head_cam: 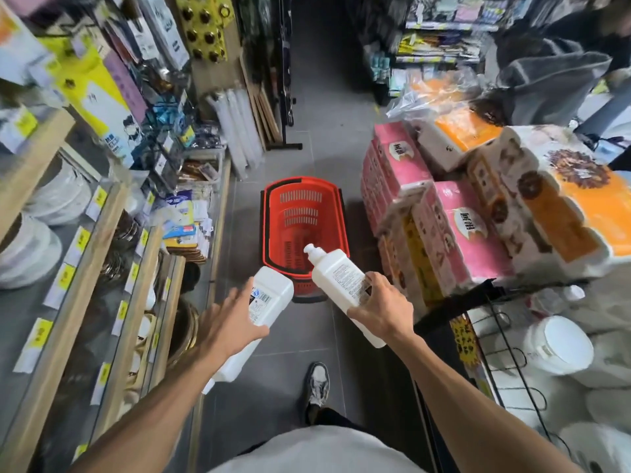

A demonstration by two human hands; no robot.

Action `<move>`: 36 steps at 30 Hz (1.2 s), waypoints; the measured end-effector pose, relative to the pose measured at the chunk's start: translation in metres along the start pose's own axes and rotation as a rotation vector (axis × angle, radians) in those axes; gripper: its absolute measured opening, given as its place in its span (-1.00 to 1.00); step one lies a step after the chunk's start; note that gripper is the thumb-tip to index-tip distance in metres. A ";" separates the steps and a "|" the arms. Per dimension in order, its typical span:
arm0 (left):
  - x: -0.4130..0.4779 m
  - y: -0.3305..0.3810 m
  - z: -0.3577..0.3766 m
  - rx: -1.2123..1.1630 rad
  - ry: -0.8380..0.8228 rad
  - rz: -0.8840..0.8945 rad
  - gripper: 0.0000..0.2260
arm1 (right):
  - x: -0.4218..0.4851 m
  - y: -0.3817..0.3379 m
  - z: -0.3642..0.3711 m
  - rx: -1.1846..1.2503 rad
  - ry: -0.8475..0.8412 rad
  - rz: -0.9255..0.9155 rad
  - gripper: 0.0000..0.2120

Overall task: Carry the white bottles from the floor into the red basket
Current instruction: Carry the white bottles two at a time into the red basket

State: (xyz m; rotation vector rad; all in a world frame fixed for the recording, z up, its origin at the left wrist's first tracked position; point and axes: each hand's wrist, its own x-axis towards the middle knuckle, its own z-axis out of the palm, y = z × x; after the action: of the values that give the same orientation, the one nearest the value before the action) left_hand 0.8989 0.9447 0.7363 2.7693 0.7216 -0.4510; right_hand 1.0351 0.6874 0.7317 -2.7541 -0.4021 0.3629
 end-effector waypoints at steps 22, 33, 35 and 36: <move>0.169 0.021 -0.050 -0.035 -0.032 -0.073 -0.03 | 0.194 -0.028 -0.018 0.020 -0.102 -0.017 -0.25; 0.275 -0.015 -0.092 -0.046 -0.061 -0.015 -0.02 | 0.255 -0.084 -0.006 0.081 -0.061 0.113 -0.22; 0.293 -0.013 -0.094 -0.040 -0.061 -0.011 -0.02 | 0.264 -0.088 -0.004 0.095 -0.048 0.154 -0.21; 0.302 -0.011 -0.094 -0.045 -0.063 -0.006 -0.02 | 0.268 -0.088 -0.002 0.104 -0.048 0.170 -0.21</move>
State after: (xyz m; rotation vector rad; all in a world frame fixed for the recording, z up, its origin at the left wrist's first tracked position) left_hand 1.1662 1.1133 0.7139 2.6985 0.7168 -0.5142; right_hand 1.2635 0.8514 0.7114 -2.6889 -0.1562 0.4785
